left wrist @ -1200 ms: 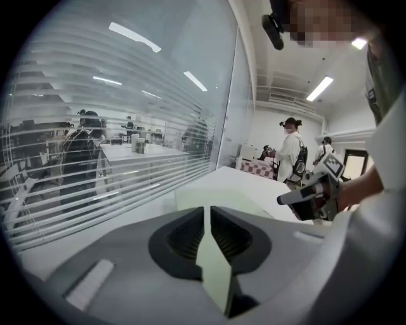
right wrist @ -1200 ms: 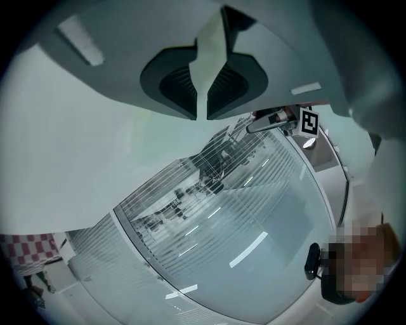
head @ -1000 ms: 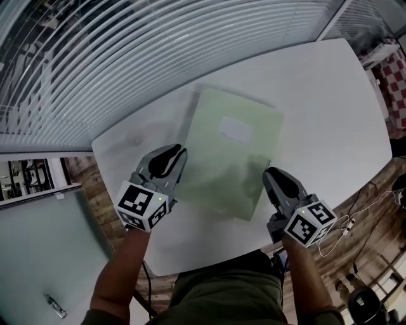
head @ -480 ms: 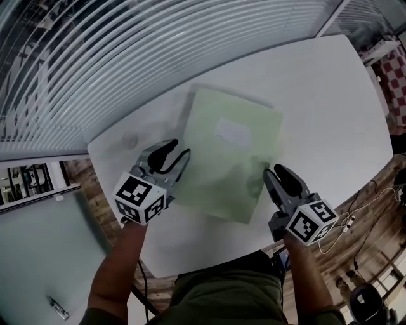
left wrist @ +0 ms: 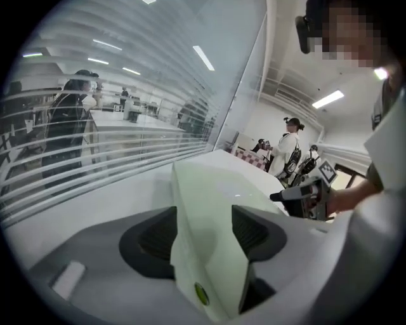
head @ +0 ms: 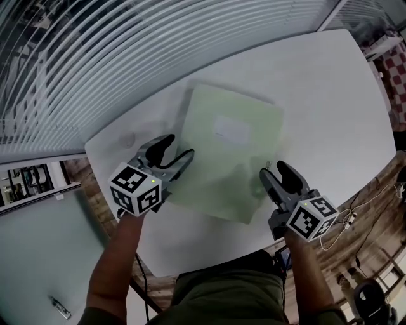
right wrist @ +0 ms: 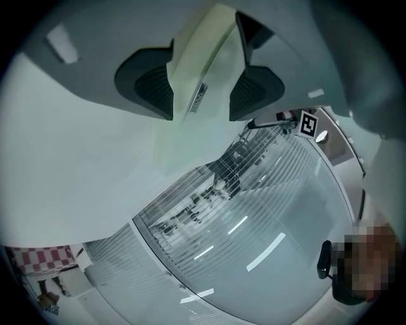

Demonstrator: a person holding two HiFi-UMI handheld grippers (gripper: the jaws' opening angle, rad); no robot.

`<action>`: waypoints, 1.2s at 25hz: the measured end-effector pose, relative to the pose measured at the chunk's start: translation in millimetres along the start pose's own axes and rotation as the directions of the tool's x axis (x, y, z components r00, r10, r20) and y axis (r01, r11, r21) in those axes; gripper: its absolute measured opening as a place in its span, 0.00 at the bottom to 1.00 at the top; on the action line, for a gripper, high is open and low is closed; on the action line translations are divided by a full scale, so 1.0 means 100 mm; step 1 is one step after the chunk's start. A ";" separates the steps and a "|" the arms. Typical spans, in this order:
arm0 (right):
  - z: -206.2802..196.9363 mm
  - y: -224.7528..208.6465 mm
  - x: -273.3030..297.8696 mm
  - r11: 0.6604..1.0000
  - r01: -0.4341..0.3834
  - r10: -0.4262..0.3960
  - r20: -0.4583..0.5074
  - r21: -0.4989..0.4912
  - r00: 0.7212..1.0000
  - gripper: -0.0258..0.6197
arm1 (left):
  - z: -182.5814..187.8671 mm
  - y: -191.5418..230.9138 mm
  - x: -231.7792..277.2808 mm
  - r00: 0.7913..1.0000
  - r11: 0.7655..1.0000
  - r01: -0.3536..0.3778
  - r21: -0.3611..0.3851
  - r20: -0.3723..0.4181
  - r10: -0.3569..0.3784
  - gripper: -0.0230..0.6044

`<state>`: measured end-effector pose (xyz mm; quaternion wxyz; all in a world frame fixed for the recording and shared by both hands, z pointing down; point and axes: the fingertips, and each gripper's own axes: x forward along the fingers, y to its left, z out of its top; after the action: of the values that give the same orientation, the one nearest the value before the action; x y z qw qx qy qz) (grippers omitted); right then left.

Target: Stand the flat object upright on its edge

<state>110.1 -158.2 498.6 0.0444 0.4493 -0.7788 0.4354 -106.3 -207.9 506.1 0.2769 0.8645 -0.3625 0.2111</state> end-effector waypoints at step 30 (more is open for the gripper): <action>-0.21 -0.11 0.28 0.999 0.039 -0.038 -0.048 0.023 0.998 0.48 | -0.19 0.05 0.25 0.985 0.972 0.136 -0.192 -0.077 -0.153 0.52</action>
<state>94.7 -163.5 531.6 0.0660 0.4543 -0.7634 0.4544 -97.0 -211.5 536.7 0.3872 0.8485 -0.3035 0.1949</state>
